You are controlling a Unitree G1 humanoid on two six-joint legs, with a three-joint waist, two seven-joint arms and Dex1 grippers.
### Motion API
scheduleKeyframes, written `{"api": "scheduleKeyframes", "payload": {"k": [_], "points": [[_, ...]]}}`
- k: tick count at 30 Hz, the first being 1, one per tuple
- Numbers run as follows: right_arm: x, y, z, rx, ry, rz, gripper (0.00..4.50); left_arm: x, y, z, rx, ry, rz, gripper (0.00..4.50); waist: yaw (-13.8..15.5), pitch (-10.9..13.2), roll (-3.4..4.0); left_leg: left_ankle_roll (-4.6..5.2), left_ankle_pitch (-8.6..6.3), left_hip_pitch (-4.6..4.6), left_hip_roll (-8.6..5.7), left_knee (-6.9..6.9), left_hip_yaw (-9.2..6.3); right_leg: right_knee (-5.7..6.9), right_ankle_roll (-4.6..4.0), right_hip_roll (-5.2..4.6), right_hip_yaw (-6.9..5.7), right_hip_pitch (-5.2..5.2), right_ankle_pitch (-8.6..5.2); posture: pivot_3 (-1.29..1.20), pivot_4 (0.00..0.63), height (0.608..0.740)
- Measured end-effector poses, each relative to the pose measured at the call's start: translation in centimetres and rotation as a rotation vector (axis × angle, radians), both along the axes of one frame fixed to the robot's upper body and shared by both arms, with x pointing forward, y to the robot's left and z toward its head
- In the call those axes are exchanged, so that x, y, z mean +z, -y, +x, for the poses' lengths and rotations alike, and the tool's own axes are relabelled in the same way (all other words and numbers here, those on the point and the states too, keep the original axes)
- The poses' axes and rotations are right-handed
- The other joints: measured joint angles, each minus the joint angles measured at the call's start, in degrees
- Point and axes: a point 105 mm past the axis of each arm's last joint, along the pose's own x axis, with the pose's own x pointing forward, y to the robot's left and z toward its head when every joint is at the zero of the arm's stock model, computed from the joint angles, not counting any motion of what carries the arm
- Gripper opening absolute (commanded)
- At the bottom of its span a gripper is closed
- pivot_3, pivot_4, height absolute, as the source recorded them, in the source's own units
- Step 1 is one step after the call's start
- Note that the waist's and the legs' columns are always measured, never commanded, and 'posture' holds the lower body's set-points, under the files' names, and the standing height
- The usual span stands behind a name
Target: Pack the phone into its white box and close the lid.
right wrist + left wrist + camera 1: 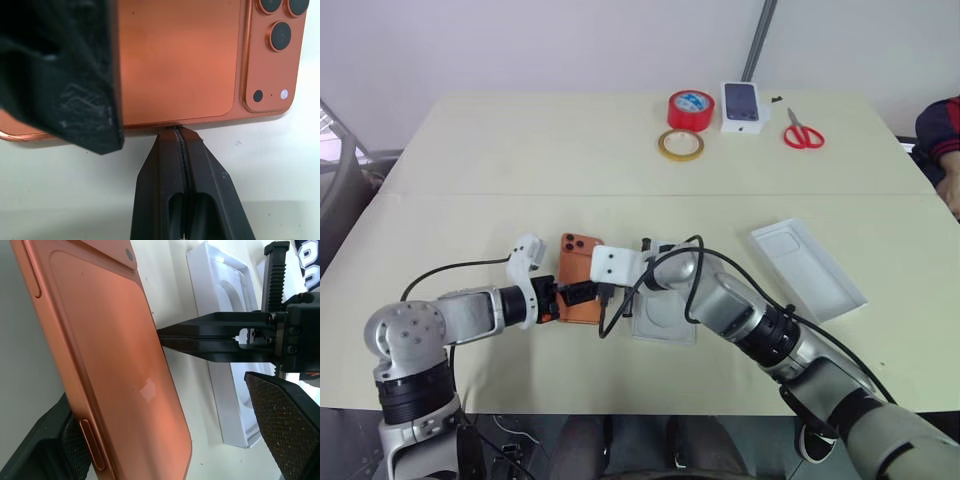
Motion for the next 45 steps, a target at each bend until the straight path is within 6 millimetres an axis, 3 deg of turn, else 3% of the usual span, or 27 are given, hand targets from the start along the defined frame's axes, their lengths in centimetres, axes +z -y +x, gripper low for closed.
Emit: {"api": "scheduleKeyframes", "payload": {"k": [2,3,5,7,16,19,23,30,32,34,36,40,45], "points": [[0.0,0.0,0.0,-0.001,0.000,-0.001,0.00,-0.1,-0.1,0.3,0.027,-0.010,-0.036,4.49,-0.04,0.00,0.00,0.00,0.00,0.00,0.00,-0.01,0.00,0.00,0.00,0.00,0.00,-0.01,0.00,0.00,0.150,0.740],[0.0,0.0,0.0,-0.001,0.001,-0.001,0.00,0.0,-0.2,0.4,0.039,-0.012,-0.049,4.25,-0.06,0.00,0.00,-0.01,0.00,0.00,0.01,-0.01,0.00,0.00,0.00,0.01,0.00,-0.01,0.00,0.00,0.150,0.740],[0.0,0.1,0.0,-0.002,0.003,-0.003,0.00,-0.2,-0.5,0.6,0.064,-0.025,-0.064,3.69,-0.15,0.00,-0.01,-0.01,0.01,0.00,0.01,-0.01,0.00,0.00,0.00,0.01,0.00,-0.01,0.00,0.00,0.150,0.740],[0.0,0.1,0.0,0.001,0.004,-0.003,0.00,-0.5,-1.0,0.7,0.092,-0.039,-0.064,2.74,-0.22,0.01,-0.02,-0.01,0.01,-0.01,0.02,-0.02,0.00,0.00,0.00,0.02,0.00,-0.04,0.00,0.00,0.150,0.740],[0.2,0.7,-0.1,0.001,0.001,-0.008,0.00,-0.6,-2.1,0.9,0.154,-0.069,-0.119,2.74,-0.18,0.05,-0.08,-0.05,0.03,-0.08,0.03,-0.06,0.00,0.00,0.00,0.02,0.01,-0.13,0.00,0.00,0.150,0.740],[0.3,1.3,0.0,-0.011,0.005,-0.010,0.00,-0.8,-2.7,1.1,0.192,-0.086,-0.135,1.87,-0.18,0.06,-0.10,-0.05,0.03,-0.09,0.03,-0.06,0.00,0.00,0.00,0.01,0.01,-0.15,0.00,0.00,0.150,0.740],[0.7,1.9,0.1,-0.035,0.004,-0.002,0.00,0.0,-2.5,1.2,0.180,-0.066,-0.191,0.05,0.01,0.08,-0.18,-0.07,0.04,-0.14,0.03,-0.05,0.00,0.01,0.00,0.01,0.01,-0.18,0.00,0.00,0.150,0.740],[5.2,3.3,-0.9,-0.034,0.023,0.159,0.00,0.6,-2.4,1.4,0.189,-0.060,-0.220,0.05,0.06,0.11,-0.21,-0.07,0.04,-0.14,0.03,-0.09,0.00,0.00,0.00,0.01,0.02,-0.20,0.00,0.00,0.150,0.740],[6.0,4.5,-1.8,-0.028,-0.003,0.239,0.00,1.0,-2.5,1.8,0.215,-0.048,-0.253,0.05,0.30,0.18,-0.33,-0.07,0.03,-0.18,0.03,-0.08,-0.02,-0.05,0.00,0.00,0.00,-0.18,0.00,0.00,0.150,0.740],[6.4,6.9,-2.3,-0.058,-0.019,0.310,0.00,1.8,-2.1,2.2,0.227,-0.024,-0.294,0.05,0.54,0.25,-0.46,-0.06,0.03,-0.20,0.02,-0.06,-0.03,-0.12,0.01,-0.03,-0.02,-0.13,0.01,0.00,0.150,0.740],[6.1,9.7,-2.6,-0.105,-0.039,0.341,0.00,2.7,-0.8,2.3,0.198,-0.009,-0.334,0.05,0.70,0.26,-0.47,-0.04,0.01,-0.20,0.00,-0.06,-0.02,-0.17,0.02,-0.06,-0.02,-0.08,0.01,0.00,0.150,0.740],[5.5,13.1,-3.2,-0.169,-0.063,0.356,0.00,3.2,2.9,1.4,0.107,-0.039,-0.371,0.05,0.17,0.26,-0.46,-0.03,0.01,-0.14,0.03,-0.13,-0.01,-0.18,0.02,-0.03,0.00,-0.06,0.01,0.00,0.150,0.740],[5.1,15.1,-3.2,-0.247,-0.064,0.354,0.00,2.3,7.0,-0.1,0.025,-0.135,-0.370,0.05,-0.11,0.28,-0.43,-0.04,0.02,-0.10,0.12,-0.11,0.03,-0.13,0.01,0.11,0.04,-0.06,0.01,0.00,0.150,0.740]]}}
